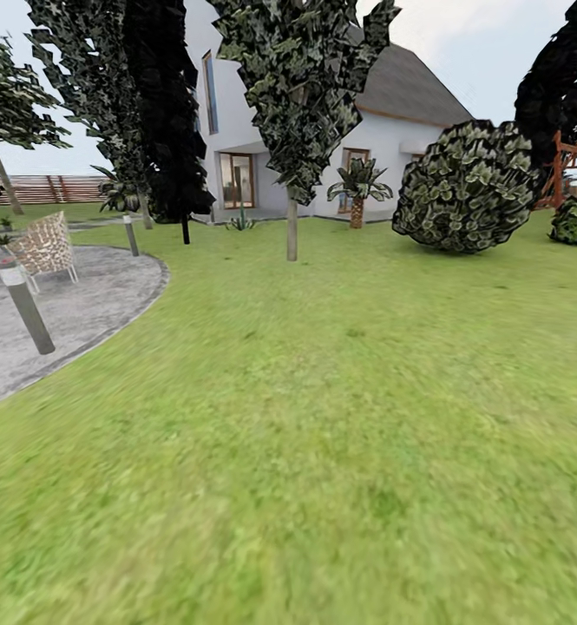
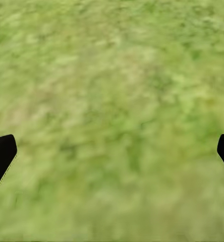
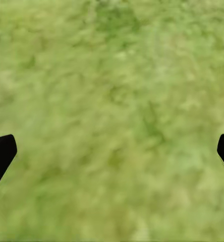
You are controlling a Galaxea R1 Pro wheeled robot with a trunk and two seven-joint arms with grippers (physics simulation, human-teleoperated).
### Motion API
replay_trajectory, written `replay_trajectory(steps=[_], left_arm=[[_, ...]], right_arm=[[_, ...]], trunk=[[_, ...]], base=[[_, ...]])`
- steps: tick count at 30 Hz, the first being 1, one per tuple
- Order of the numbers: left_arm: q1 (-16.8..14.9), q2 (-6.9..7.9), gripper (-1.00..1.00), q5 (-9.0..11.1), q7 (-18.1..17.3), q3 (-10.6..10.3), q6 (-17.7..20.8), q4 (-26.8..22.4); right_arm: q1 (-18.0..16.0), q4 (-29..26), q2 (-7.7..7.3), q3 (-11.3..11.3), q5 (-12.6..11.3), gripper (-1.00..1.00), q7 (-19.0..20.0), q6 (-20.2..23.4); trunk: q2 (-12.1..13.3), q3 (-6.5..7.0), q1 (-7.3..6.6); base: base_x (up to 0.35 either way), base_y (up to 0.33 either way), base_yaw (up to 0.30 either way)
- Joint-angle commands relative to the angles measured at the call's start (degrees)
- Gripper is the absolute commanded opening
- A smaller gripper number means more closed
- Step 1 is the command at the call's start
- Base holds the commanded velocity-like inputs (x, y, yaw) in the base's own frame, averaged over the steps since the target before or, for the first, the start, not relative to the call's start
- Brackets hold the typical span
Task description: Pick up the pesticide atomizer in the garden and spray insectifuge to fully cover both potted plants in the garden.
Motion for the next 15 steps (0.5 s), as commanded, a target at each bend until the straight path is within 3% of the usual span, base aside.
replay_trajectory(steps=[1,15], left_arm=[[0.0,-0.02,1.00,0.4,-0.6,0.3,-0.1,0.1],[-0.1,-0.02,1.00,0.4,-0.6,0.3,-0.1,0.1]], right_arm=[[0.0,0.0,0.01,-0.1,0.0,1.00,0.0,-0.2],[0.0,0.0,0.01,-0.1,0.0,1.00,0.0,-0.2]], trunk=[[0.0,-0.05,0.03],[0.0,-0.05,0.03]], base=[[0.339,0.000,0.168],[0.339,0.000,0.259]])
